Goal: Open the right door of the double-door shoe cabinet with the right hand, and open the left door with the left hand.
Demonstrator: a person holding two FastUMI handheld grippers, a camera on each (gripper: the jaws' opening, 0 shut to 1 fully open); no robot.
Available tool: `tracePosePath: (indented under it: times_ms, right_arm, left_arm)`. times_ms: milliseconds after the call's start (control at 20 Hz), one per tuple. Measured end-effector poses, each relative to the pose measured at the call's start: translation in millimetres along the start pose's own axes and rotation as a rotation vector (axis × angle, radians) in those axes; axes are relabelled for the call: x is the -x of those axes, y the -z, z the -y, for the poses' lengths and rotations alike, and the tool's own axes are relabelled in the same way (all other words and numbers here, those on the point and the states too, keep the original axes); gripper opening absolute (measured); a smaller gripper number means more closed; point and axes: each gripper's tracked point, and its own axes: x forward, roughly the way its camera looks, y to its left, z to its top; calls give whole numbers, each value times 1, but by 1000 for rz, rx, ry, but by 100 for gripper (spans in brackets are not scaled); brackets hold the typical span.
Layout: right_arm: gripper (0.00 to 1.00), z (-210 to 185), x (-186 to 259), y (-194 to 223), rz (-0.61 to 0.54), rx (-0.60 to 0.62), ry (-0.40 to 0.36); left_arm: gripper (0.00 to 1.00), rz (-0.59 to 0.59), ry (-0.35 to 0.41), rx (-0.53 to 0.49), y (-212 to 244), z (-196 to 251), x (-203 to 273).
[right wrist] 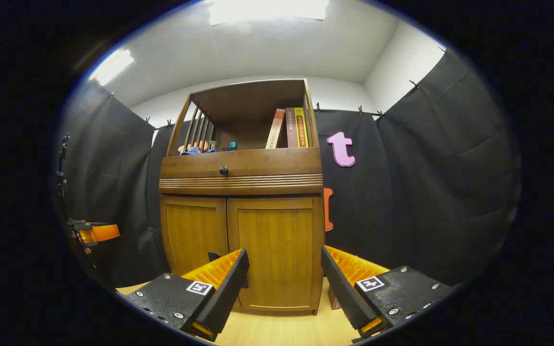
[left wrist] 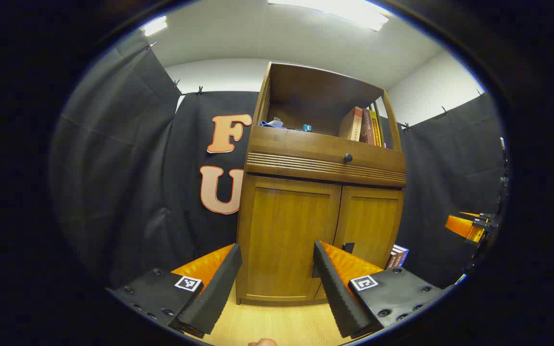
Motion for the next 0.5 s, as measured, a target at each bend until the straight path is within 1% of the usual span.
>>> tracePosePath:
  times_ms: [200,250,500]
  right_arm:
    - [93,-1,4,-3,5,-4,-6]
    - [93,0,4,-4,6,-6,-4]
    - [93,2,6,-6,10,-4,-5]
  left_arm:
    - [97,1,14,-13,-2,8,5]
    - [94,4,15,-17,-4,8,5]
    - [94,27,9,-19,-10,8,6]
